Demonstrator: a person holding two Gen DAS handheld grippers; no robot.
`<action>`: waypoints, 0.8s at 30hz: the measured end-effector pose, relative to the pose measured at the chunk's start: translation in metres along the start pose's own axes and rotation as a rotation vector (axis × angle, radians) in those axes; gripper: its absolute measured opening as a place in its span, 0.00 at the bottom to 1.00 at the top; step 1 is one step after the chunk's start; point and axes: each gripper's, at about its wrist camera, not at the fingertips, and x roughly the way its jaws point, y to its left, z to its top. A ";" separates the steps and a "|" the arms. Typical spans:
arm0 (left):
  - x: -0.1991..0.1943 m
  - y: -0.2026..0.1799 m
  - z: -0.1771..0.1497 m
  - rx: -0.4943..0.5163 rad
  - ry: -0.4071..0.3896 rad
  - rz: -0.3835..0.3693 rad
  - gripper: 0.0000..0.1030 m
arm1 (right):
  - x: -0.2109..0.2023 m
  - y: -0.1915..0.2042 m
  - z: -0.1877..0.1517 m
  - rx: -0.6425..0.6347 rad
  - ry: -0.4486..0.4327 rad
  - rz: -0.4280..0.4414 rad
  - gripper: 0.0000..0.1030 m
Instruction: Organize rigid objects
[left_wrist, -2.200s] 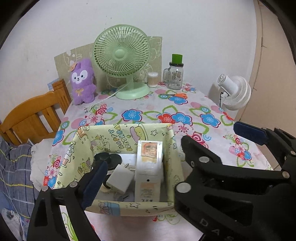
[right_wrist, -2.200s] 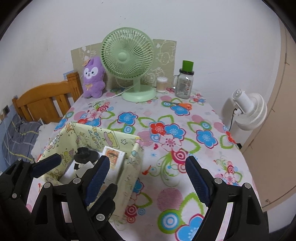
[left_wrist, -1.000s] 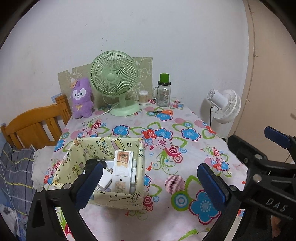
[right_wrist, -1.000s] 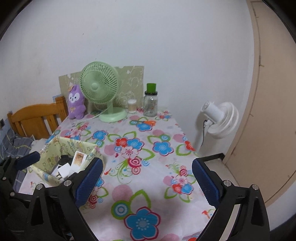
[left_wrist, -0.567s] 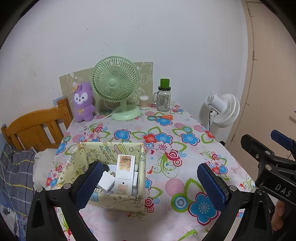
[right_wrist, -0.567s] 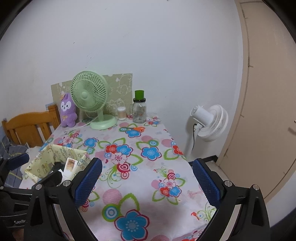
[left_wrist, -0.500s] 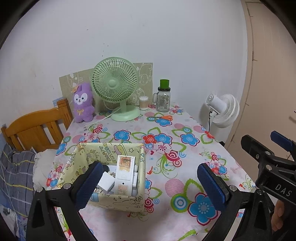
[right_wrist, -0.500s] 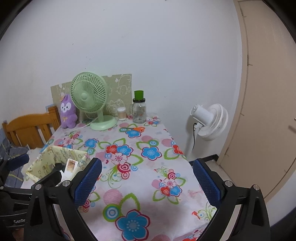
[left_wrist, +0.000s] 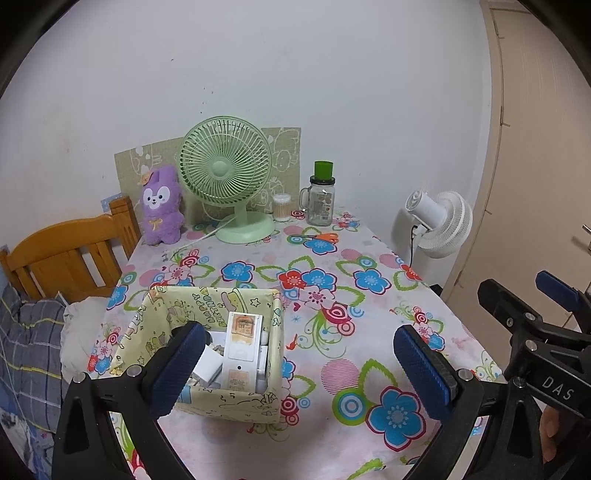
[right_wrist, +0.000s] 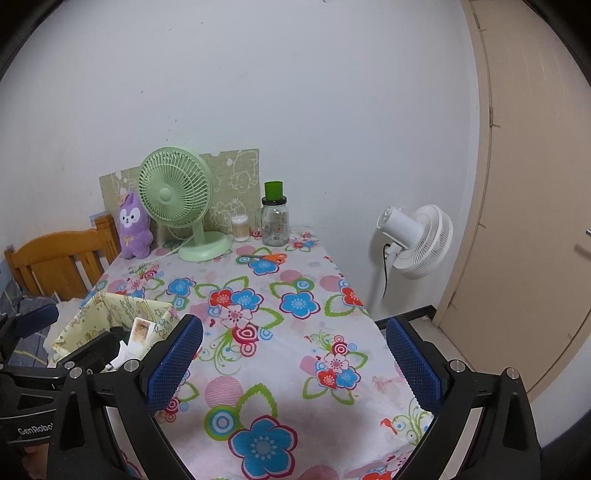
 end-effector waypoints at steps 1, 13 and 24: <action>0.000 0.000 0.000 0.000 -0.001 0.001 1.00 | 0.000 0.000 0.000 -0.001 0.000 -0.001 0.98; 0.001 -0.002 0.000 0.004 0.006 0.002 1.00 | 0.002 -0.003 -0.001 0.015 0.013 0.002 0.98; 0.000 0.000 -0.001 0.002 0.001 -0.002 1.00 | 0.003 -0.003 -0.002 0.016 0.012 -0.001 0.98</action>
